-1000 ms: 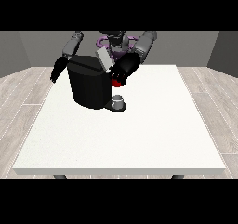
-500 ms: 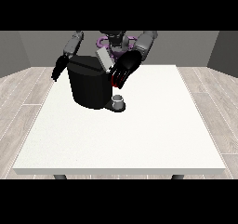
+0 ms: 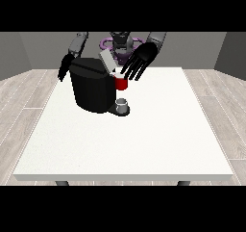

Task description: Insert the coffee pod into the coffee machine and close the lid

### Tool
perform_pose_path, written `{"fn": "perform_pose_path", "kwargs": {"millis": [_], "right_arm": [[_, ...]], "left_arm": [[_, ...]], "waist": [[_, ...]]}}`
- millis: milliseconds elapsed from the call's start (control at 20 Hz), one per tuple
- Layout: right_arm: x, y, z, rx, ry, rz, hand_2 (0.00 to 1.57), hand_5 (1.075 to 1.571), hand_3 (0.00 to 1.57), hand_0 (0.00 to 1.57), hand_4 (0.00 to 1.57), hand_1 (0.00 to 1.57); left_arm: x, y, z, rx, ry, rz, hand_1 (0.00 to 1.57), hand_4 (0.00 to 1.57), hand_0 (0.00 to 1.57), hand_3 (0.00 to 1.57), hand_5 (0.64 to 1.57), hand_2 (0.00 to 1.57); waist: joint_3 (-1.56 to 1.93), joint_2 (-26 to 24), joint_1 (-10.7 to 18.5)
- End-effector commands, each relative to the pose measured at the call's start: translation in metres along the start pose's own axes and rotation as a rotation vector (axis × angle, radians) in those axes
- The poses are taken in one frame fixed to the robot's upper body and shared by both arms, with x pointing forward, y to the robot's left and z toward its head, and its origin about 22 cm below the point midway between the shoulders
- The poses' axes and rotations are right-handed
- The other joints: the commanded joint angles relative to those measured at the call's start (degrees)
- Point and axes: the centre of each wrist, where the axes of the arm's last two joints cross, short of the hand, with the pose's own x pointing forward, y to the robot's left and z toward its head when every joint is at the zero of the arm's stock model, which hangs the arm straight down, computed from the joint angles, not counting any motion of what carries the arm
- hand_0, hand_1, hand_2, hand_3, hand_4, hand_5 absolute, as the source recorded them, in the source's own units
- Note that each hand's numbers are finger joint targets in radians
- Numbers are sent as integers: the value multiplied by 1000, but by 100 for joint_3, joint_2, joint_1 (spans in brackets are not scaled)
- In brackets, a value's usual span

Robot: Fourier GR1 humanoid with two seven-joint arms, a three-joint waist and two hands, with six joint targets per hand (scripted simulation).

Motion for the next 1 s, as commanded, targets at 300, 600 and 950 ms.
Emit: {"fn": "perform_pose_path", "kwargs": {"millis": [300, 600, 950], "right_arm": [[-76, -20, 52, -36, 191, -1, 0, 1571, 0, 0, 0, 0], [-88, -38, 65, -84, 230, -64, 0, 1571, 0, 0, 0, 0], [-52, -42, 45, 79, 154, -87, 0, 1571, 0, 0, 0, 0]], "left_arm": [[5, -108, 10, -125, -23, 374, 0, 0, 0, 0, 1571, 130], [0, -236, 62, -56, 95, 1032, 0, 408, 0, 0, 1571, 0], [-9, -306, 126, -182, 218, 1180, 0, 393, 0, 0, 1571, 0]], "waist": [[-5, -1500, 749], [-22, -2246, 1506], [-6, -3257, 2043]]}}
